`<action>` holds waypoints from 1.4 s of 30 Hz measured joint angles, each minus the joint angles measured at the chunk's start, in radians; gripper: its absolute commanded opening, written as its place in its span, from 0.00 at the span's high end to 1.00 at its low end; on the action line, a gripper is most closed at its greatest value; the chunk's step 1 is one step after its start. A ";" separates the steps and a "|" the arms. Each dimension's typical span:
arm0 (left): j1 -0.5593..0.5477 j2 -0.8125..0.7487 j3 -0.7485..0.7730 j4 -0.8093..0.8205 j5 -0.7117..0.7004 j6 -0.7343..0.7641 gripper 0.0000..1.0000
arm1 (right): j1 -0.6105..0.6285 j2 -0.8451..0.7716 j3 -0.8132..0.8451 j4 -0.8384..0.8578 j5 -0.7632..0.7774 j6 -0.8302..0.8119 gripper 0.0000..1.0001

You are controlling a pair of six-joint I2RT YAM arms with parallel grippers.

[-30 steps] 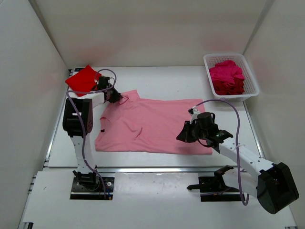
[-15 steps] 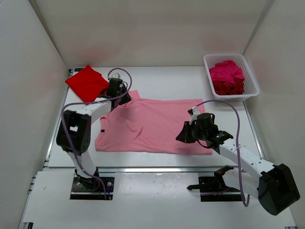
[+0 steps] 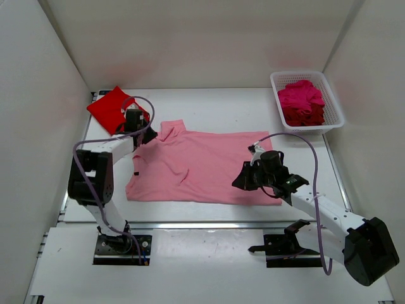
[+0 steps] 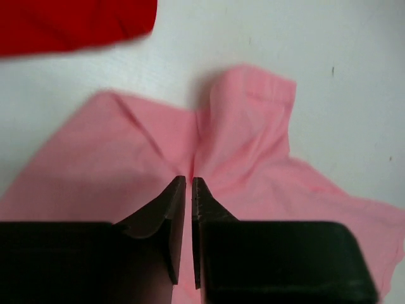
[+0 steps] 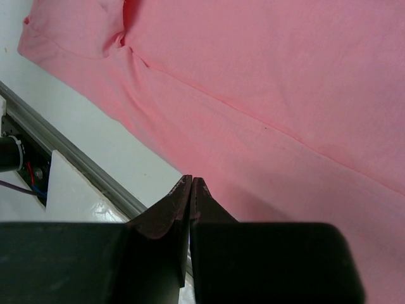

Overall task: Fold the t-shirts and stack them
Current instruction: Pick up the 1/3-folded T-shirt from the center of the board.

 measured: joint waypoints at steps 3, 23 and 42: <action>0.034 0.117 0.115 0.006 0.017 -0.040 0.82 | 0.001 0.002 0.000 -0.001 0.000 0.000 1.00; -0.187 0.173 0.130 0.028 0.042 -0.019 0.46 | -0.001 0.021 0.001 0.009 0.000 0.000 1.00; -0.339 -0.300 -0.186 0.063 -0.050 0.067 0.99 | 0.024 0.009 -0.023 0.037 0.079 0.003 1.00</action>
